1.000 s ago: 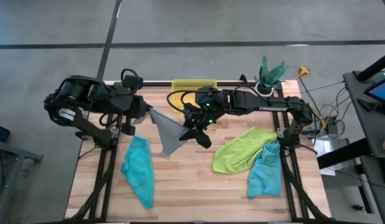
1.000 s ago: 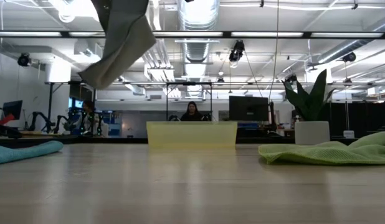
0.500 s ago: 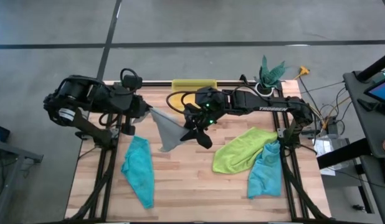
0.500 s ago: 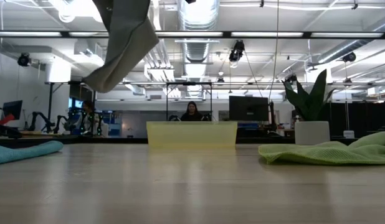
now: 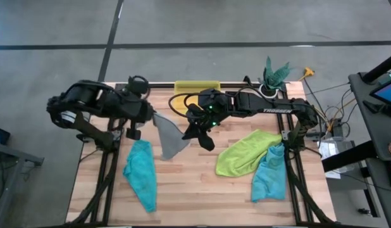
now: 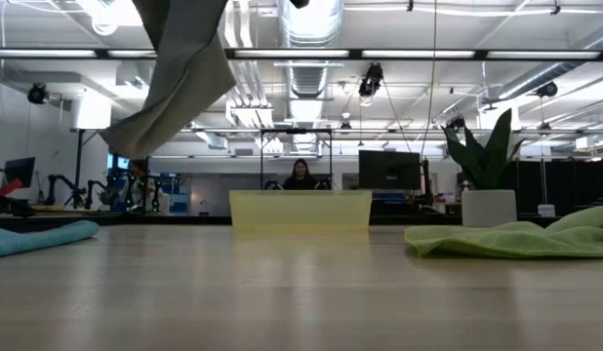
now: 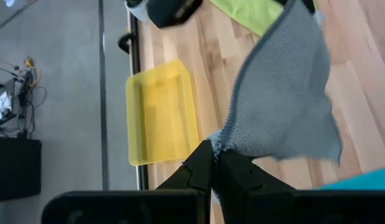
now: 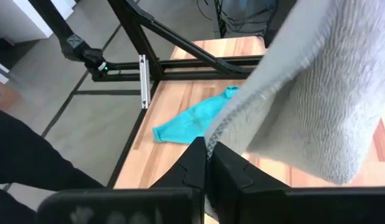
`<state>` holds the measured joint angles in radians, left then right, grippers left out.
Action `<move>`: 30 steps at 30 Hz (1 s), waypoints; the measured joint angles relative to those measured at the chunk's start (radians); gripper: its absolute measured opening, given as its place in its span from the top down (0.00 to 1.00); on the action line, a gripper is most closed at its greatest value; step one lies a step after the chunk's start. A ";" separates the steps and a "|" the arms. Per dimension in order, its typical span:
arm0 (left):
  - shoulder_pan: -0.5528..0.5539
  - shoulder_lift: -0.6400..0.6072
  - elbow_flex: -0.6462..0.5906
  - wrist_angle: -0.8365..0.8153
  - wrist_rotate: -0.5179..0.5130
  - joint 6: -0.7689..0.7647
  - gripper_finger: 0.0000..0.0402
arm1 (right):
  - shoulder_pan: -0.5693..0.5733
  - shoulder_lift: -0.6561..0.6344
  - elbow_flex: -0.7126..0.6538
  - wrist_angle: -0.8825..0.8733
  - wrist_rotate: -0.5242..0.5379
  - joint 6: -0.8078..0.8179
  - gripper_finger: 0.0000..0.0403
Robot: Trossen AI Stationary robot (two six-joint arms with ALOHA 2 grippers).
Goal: Fold microfiber towels
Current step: Fold the gray microfiber cloth
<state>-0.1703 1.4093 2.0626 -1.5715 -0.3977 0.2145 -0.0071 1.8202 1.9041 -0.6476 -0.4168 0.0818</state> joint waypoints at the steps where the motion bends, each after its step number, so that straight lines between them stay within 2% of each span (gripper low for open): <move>1: 0.000 -0.001 -0.013 0.000 0.001 0.000 1.00 | 0.000 0.000 0.000 -0.001 0.000 0.000 0.98; 9: 0.000 -0.020 -0.107 0.000 0.006 -0.010 1.00 | 0.000 0.000 0.000 -0.078 0.000 -0.003 0.98; 13: 0.000 -0.035 -0.161 0.001 0.006 -0.079 1.00 | 0.000 0.000 0.000 -0.115 0.002 -0.003 0.98; 19: 0.000 -0.044 -0.253 0.000 0.046 -0.157 1.00 | -0.006 -0.009 0.000 -0.064 0.002 0.065 0.98; 30: 0.000 -0.095 -0.387 0.021 0.064 -0.210 1.00 | -0.029 -0.096 0.000 -0.201 0.194 0.022 0.98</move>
<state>-0.1699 1.3143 1.6761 -1.5504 -0.3340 0.0041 -0.0364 1.7245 1.9045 -0.8485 -0.2230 0.1038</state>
